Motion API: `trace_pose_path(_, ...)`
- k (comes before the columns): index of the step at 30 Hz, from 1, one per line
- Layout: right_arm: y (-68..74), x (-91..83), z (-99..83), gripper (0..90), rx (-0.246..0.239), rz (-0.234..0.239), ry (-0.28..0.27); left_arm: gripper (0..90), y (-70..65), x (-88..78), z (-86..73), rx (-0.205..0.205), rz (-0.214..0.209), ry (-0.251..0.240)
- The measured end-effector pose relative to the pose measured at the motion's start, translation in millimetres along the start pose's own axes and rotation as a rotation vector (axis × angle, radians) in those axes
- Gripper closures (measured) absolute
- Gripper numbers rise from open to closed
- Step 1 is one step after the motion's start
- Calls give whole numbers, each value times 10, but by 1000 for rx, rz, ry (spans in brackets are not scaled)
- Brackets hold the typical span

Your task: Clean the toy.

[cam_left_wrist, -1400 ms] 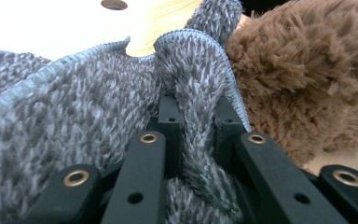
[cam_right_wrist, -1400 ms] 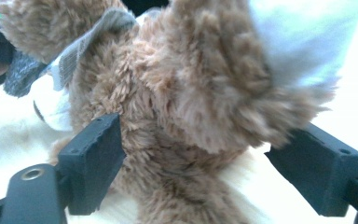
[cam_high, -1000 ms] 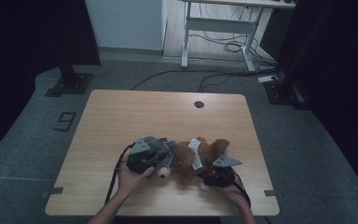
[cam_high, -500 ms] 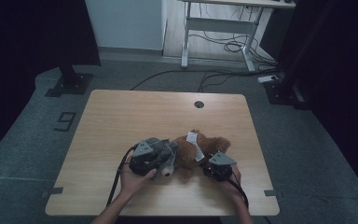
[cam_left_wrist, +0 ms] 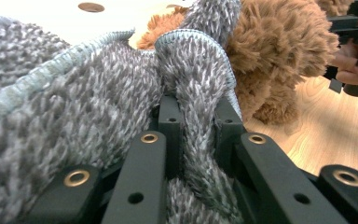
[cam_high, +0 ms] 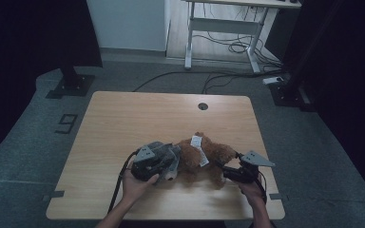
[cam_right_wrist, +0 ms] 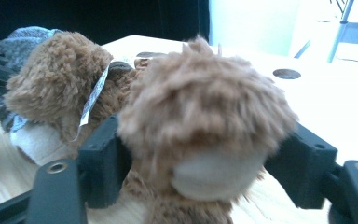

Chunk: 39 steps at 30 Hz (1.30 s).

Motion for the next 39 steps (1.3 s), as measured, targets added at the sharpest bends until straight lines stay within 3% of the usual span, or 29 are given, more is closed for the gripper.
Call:
trace_pose_path(1, -3, 12, -3, 479, -5, -20, -15, 778, 2, -8, 5, -2, 0, 1)
trace_pose_path(4, -38, 31, -60, 568, -29, -53, -4, 771, -1, -36, 79, -26, -20, 5)
trace_pose_path(8, -45, -20, -113, 604, -78, -68, -16, 764, -31, -75, 264, -29, -36, 19)
trace_pose_path(15, -44, -38, -153, 609, -90, -51, -16, 756, -112, -91, 562, -8, -57, 2)
trace_pose_path(22, -26, -18, -167, 615, -95, -37, -16, 750, -399, 34, 984, 59, -97, -27)
trace_pose_path(28, -19, -8, -176, 619, -100, -28, -12, 749, -752, 410, 1295, 105, -155, 11)
trace_pose_path(33, -22, -5, -181, 620, -100, -21, -14, 750, -954, 790, 1278, 136, -169, 95)
trace_pose_path(37, -19, -11, -185, 621, -104, -17, -16, 750, -945, 1073, 1055, 148, -148, 199)
trace_pose_path(39, -19, -11, -194, 620, -108, -19, -8, 755, -905, 1122, 969, 143, -146, 208)
Point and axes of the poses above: each handheld gripper's, and its own axes: x roughly forward along the jaws, z roughly out of its top, y roughly to its left, the point moved 6 cm from there along x, roughly forward along the jaws, and after that the axes turned 2 degrees about x, right-handed, at the moved point
